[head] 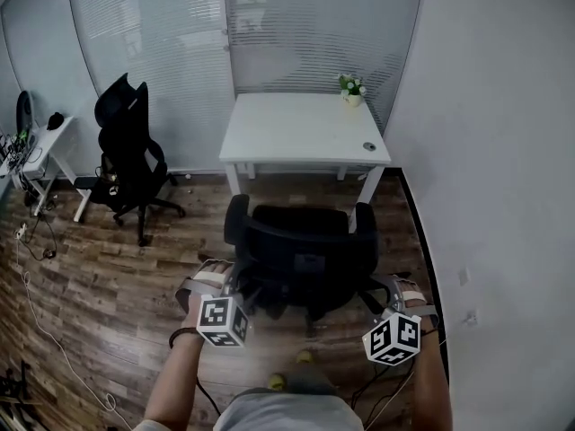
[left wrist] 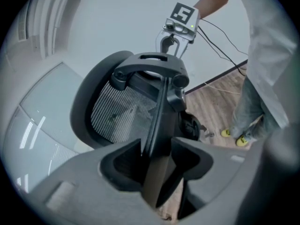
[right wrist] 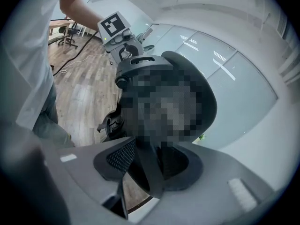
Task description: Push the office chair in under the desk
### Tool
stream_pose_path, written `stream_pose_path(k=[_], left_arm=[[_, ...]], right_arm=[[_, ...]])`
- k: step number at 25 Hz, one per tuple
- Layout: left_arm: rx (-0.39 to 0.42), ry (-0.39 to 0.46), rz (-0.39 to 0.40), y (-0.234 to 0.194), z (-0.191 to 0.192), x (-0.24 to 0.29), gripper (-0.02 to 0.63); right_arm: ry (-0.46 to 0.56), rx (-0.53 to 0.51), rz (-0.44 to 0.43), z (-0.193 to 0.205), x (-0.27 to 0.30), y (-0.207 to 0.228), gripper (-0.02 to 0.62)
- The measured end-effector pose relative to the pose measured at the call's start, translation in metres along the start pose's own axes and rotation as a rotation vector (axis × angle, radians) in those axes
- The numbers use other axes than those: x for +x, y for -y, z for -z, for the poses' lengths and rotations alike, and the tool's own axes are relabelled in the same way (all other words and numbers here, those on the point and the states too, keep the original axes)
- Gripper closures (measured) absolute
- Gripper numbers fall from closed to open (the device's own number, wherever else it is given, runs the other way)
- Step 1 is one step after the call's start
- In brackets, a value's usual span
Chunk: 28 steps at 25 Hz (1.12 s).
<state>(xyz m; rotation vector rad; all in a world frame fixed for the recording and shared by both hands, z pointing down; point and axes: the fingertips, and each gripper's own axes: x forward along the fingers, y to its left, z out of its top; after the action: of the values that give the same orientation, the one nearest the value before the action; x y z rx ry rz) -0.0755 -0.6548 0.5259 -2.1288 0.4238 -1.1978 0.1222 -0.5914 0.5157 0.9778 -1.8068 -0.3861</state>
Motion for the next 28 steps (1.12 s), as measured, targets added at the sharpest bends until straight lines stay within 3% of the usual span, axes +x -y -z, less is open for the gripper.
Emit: stream_pose_path(k=[11,28], left_arm=[[-0.019,-0.013,0.000,-0.079,0.022,0.070,0.402],[-0.061,-0.051,-0.023,-0.158,0.034,0.150,0.394]], right_arm=[[0.021,-0.017,-0.002,0.000,0.075,0.076,0.430],[0.066,-0.042,-0.009,0.014,0.154,0.160,0.431]])
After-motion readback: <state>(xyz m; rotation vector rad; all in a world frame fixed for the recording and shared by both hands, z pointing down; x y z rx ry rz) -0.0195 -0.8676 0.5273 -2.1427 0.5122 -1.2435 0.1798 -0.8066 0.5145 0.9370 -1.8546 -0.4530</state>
